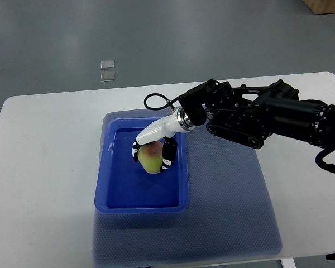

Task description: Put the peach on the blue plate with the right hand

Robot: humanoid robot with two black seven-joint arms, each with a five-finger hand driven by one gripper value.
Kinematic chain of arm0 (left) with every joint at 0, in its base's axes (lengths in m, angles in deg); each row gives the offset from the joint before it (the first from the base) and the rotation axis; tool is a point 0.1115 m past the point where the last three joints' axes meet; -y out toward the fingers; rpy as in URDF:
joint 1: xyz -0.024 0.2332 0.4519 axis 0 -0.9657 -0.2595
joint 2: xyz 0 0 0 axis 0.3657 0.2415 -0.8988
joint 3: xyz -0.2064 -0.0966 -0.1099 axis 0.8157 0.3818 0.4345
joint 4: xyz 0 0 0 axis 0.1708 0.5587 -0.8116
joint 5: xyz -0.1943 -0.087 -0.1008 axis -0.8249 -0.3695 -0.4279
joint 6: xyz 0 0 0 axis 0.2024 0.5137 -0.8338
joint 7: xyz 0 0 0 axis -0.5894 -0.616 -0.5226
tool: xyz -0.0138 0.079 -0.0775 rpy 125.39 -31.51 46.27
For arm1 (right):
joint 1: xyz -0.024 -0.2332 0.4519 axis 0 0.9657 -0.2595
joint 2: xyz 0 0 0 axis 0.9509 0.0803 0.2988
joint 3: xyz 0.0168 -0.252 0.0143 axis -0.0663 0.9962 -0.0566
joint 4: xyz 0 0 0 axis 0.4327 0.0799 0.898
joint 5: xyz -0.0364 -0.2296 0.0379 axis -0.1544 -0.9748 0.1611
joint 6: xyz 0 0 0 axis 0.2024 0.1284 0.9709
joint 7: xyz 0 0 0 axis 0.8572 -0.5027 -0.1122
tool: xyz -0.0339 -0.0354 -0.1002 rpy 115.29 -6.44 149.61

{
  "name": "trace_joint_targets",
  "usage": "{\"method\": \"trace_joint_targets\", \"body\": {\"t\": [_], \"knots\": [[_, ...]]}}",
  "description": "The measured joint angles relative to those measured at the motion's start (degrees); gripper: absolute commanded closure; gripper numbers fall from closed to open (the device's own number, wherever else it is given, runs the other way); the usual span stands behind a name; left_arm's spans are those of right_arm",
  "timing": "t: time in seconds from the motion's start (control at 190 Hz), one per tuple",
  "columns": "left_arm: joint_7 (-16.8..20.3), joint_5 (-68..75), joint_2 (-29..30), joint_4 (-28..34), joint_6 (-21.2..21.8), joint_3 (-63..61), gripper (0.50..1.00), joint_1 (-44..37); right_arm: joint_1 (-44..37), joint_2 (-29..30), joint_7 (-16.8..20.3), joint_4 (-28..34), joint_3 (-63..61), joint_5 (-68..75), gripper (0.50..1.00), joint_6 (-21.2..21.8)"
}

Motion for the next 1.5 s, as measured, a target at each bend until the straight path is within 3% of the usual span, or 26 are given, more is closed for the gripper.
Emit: {"method": "trace_joint_targets", "body": {"t": [0.095,0.374,0.616,0.826,1.226,1.5], "knots": [[0.0,0.0,0.0,0.0,0.0,0.0,0.500,0.0,0.0,0.0,0.0,0.1,-0.1,0.1,0.577,0.0],[0.0,0.0,0.0,0.0,0.0,0.0,0.500,0.0,-0.1,0.0,-0.1,0.1,-0.8,1.8,0.576,1.4],[0.0,0.0,0.0,0.0,0.0,0.0,0.500,0.0,-1.4,0.0,0.1,0.6,-5.5,13.7,0.576,4.7],[0.0,0.0,0.0,0.0,0.0,0.0,0.500,0.0,0.0,-1.3,2.6,0.5,-12.2,23.5,0.576,7.1],[0.0,0.0,0.0,0.0,0.0,0.0,0.500,0.0,17.5,-12.4,5.7,0.9,-37.0,39.1,0.576,6.3],[0.0,0.0,0.0,0.0,0.0,0.0,0.500,0.0,26.7,-16.2,7.3,0.2,-41.3,53.2,0.574,5.6]]}}
